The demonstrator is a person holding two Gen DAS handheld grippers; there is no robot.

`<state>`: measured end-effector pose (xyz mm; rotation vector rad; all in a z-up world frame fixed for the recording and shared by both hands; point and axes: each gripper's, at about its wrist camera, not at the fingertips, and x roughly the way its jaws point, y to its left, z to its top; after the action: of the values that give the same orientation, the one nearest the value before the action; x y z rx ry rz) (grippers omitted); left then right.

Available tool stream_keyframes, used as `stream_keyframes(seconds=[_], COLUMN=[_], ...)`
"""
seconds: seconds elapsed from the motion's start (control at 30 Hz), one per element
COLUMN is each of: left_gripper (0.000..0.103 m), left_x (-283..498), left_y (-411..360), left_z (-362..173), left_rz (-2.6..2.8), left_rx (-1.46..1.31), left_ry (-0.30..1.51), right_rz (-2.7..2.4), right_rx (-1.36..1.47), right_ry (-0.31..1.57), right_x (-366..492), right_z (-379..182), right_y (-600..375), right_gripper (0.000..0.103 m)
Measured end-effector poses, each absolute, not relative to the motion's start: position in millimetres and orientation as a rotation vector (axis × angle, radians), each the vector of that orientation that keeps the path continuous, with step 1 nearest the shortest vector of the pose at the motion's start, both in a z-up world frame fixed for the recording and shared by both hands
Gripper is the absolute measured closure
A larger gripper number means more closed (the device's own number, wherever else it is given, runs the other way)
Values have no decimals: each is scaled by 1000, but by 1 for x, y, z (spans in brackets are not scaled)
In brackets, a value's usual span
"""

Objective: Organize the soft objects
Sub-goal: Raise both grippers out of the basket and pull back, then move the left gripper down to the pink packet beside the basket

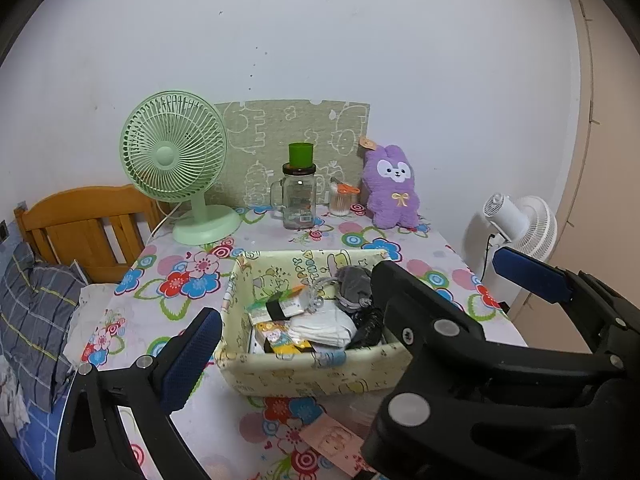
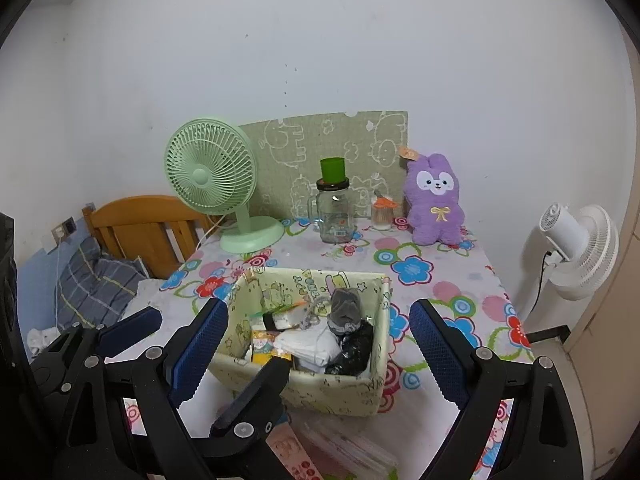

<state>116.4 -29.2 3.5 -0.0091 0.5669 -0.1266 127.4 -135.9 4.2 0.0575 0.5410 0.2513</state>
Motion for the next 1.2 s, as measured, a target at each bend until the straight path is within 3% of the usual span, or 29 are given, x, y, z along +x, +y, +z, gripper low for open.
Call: stream_keyframes(seconds=[1.2], left_gripper=[0], left_x=[70], left_y=[-58], left_z=[-46], left_rz=[-125], left_rx=[-32], left_ry=[626], right_rz=[233], right_rx=[52], right_ry=[578], right_x=[75], right_z=[-43], right_y=[-165], right_gripper=[9])
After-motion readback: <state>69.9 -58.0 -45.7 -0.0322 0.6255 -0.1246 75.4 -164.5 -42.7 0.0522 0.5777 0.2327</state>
